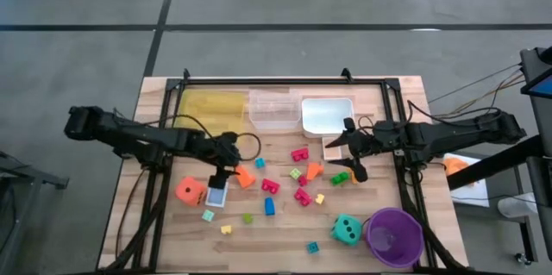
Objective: Pick & Place Toys
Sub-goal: Put the orange game piece into the yellow bin
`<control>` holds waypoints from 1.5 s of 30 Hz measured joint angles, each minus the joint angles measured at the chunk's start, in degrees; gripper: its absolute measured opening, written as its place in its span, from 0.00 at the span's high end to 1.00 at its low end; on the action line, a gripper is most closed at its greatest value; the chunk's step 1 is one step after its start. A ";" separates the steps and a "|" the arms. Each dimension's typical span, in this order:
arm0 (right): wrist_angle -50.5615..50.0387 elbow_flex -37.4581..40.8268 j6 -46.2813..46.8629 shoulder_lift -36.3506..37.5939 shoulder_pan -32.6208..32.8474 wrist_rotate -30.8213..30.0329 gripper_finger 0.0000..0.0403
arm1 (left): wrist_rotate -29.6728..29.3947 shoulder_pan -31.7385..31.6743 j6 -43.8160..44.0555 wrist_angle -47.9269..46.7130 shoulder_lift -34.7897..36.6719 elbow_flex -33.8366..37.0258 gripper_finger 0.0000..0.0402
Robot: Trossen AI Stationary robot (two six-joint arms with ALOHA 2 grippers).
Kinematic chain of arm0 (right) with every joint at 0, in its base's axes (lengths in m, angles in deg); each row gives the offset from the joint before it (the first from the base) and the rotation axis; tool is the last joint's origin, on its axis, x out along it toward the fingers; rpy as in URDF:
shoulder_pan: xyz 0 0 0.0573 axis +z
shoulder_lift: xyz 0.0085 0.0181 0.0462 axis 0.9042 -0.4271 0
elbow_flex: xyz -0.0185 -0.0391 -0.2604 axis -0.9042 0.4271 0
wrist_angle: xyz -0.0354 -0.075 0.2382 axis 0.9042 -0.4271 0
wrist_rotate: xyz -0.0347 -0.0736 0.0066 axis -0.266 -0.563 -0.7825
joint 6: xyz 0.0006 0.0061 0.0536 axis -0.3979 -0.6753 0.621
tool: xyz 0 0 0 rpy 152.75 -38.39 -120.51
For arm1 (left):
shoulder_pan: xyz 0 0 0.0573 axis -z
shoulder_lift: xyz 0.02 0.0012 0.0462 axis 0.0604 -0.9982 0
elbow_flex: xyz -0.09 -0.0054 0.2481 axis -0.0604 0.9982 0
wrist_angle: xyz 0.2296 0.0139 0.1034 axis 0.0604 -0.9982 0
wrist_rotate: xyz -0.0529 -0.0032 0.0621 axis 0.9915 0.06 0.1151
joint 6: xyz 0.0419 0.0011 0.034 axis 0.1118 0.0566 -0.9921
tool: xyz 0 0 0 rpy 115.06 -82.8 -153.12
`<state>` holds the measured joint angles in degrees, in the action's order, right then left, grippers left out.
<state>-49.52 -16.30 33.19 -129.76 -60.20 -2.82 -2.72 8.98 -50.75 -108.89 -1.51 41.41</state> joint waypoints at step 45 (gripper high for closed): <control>-0.65 0.02 -1.37 -2.17 0.24 0.67 0.43 | -5.60 3.34 -18.19 -4.24 -19.09 -5.25 0.24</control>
<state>-50.17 -16.28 31.82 -131.94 -59.96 -2.15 -8.33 12.32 -68.93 -113.13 -20.60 36.16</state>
